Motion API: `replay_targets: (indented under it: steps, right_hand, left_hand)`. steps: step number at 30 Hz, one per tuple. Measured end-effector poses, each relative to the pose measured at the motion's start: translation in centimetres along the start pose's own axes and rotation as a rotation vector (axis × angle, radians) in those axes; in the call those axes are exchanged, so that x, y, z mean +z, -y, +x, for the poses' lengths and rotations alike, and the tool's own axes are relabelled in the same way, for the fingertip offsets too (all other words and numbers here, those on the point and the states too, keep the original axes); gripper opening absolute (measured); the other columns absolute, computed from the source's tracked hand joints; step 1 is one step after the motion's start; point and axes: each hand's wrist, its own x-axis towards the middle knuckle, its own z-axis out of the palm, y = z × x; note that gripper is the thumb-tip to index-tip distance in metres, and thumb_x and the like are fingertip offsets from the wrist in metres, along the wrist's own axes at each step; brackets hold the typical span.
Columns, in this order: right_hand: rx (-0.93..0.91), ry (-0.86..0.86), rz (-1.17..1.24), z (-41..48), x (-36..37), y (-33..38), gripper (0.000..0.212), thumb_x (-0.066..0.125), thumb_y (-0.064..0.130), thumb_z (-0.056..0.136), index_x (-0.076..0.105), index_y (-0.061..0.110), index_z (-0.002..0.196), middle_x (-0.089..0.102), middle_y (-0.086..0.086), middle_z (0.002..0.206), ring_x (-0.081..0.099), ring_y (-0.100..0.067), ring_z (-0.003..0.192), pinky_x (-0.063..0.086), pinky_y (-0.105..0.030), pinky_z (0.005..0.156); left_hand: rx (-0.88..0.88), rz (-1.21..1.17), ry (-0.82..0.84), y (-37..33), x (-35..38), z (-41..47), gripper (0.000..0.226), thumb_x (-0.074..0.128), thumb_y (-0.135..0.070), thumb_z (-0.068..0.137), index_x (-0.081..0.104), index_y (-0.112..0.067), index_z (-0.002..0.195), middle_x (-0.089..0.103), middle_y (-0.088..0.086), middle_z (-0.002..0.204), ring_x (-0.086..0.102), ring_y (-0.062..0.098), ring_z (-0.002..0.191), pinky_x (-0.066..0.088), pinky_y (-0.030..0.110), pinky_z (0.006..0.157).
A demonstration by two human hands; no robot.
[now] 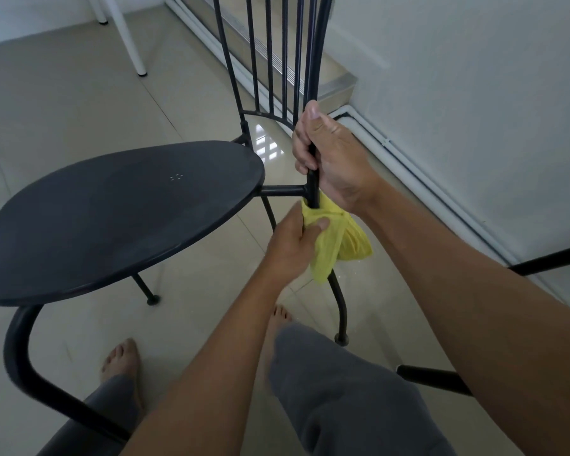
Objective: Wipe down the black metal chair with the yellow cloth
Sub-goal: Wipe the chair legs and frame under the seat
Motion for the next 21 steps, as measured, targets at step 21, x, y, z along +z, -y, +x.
replay_targets:
  steps: [21]
  right_hand:
    - [-0.010, -0.057, 0.015, 0.2, 0.4, -0.4, 0.039, 0.029, 0.033, 0.108, 0.035, 0.020, 0.071, 0.029, 0.002, 0.059, 0.025, -0.011, 0.052, 0.028, -0.026, 0.054]
  left_hand:
    - [-0.133, 0.017, 0.090, 4.0, 3.5, -2.0, 0.014, 0.054, -0.028, 0.098, 0.052, -0.021, 0.111, 0.063, -0.006, 0.098, 0.060, 0.007, 0.089, 0.049, 0.028, 0.078]
